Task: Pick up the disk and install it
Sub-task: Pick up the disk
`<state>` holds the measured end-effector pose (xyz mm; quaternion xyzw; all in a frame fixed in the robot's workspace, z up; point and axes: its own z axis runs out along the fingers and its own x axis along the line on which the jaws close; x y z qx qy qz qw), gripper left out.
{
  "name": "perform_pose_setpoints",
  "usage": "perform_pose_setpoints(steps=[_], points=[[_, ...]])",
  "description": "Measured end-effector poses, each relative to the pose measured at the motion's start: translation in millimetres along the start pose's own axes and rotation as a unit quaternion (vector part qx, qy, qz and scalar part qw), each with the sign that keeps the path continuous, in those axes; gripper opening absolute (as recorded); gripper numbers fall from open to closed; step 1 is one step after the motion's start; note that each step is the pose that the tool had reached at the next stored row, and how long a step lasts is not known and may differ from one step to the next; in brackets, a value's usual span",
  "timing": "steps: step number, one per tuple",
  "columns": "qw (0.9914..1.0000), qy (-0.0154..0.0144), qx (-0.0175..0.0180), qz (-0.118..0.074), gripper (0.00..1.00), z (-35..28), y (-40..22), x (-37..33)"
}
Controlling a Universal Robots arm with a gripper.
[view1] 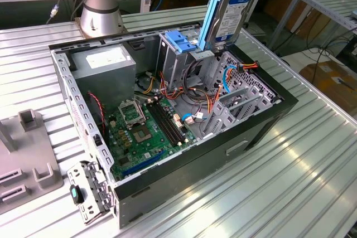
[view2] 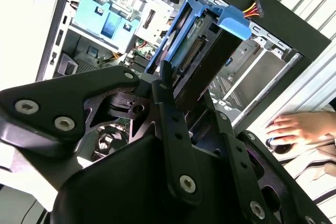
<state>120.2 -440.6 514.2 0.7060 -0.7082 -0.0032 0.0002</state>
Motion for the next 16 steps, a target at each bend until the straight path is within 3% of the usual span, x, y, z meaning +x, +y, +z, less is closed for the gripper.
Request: perform_pose_setpoints(steps=[4,13,16], points=[[1.00000,0.0003,0.0000,0.000,0.35,-5.7,0.0,0.0],[1.00000,0.0005,0.0000,0.000,0.35,-6.7,0.0,0.0],[1.00000,0.0006,0.0000,0.000,0.35,-9.6,0.1,0.0]])
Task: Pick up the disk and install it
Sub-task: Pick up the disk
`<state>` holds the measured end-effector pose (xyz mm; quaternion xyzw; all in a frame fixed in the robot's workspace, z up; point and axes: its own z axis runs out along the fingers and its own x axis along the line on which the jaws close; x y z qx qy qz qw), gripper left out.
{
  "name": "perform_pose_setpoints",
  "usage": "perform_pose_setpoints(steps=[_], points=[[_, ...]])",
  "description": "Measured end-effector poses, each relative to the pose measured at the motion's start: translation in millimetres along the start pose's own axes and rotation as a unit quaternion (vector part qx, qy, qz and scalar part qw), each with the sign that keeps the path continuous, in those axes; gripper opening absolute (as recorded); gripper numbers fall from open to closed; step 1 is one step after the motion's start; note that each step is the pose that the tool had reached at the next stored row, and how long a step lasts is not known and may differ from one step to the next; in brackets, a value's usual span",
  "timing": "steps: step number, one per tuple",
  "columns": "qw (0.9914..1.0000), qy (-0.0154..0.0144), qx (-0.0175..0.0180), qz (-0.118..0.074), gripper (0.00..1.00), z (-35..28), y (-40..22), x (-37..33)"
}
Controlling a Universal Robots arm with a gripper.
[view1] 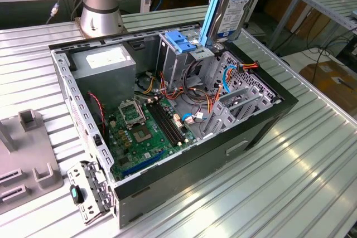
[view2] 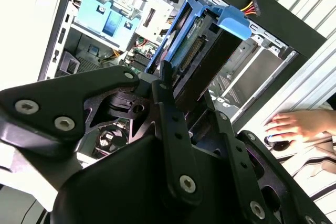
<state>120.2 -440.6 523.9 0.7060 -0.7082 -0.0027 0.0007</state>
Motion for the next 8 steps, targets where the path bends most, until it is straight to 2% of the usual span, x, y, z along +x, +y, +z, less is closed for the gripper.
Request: perform_pose_setpoints(steps=[4,8], points=[[1.00000,0.0005,0.0000,0.000,0.35,-4.8,0.0,0.0],[1.00000,0.0004,0.0000,0.000,0.35,-4.8,0.1,1.8]])
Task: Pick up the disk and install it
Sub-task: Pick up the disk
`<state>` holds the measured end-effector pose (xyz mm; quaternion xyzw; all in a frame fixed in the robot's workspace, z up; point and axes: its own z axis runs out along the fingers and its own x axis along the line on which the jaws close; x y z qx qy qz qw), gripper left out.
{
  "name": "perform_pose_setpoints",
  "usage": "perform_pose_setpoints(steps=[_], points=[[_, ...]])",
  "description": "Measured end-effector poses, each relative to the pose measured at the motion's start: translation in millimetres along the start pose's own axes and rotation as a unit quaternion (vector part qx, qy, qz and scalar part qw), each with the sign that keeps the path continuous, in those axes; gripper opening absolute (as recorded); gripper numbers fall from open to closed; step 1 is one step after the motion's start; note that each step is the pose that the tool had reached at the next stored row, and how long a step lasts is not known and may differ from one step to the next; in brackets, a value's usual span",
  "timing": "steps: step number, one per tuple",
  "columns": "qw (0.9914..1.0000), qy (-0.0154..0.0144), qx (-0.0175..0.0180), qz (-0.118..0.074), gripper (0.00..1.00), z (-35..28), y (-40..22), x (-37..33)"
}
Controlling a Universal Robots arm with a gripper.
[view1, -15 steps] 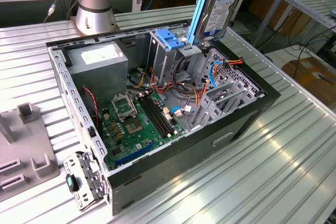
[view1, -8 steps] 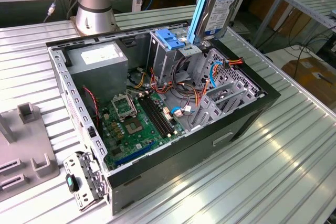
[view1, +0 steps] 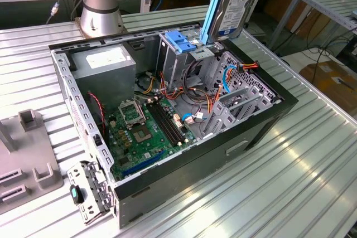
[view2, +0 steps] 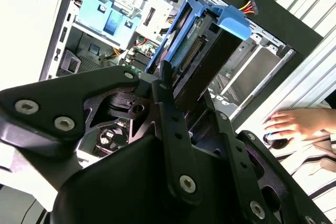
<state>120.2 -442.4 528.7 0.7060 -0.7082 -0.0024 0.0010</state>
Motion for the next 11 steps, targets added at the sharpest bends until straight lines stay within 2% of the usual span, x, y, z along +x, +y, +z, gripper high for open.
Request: perform_pose_setpoints(steps=[6,8,11], points=[[1.00000,0.0000,0.0000,0.000,0.35,0.0,-0.1,13.8],[1.00000,0.0000,0.0000,0.000,0.35,-0.1,-0.1,23.1],[1.00000,0.0001,0.0000,0.000,0.35,-0.1,-0.1,33.2]])
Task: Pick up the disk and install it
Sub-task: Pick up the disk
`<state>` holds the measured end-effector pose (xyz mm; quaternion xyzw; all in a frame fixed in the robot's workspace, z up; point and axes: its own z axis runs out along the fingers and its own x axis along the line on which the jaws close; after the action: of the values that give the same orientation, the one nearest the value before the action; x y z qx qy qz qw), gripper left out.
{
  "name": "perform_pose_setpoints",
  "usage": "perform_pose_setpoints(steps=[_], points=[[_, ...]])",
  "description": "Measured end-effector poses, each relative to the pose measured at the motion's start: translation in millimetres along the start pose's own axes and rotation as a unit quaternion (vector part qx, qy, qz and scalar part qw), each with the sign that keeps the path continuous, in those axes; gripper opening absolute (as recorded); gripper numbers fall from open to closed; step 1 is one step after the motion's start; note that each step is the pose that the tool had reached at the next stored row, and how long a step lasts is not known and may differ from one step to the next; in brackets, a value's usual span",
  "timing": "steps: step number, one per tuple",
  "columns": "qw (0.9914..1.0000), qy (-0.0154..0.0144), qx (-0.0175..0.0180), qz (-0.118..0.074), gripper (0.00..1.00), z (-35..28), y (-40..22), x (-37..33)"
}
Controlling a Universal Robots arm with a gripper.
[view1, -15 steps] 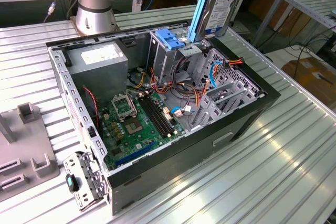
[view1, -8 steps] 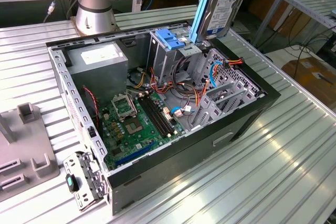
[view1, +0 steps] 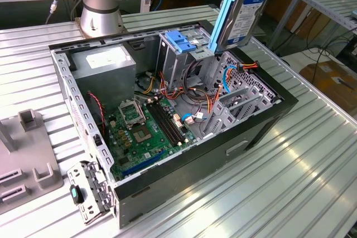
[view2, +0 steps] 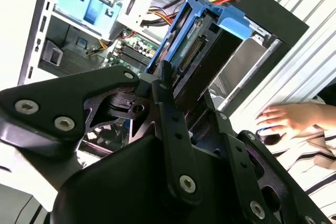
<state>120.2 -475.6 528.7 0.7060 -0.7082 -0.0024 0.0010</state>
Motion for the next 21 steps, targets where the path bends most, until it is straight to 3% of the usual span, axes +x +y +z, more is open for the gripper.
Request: perform_pose_setpoints(steps=[13,21], points=[[1.00000,0.0000,0.0000,0.000,0.35,-0.1,-0.1,38.0],[1.00000,0.0000,0.0000,0.000,0.35,-0.1,-0.2,55.0]])
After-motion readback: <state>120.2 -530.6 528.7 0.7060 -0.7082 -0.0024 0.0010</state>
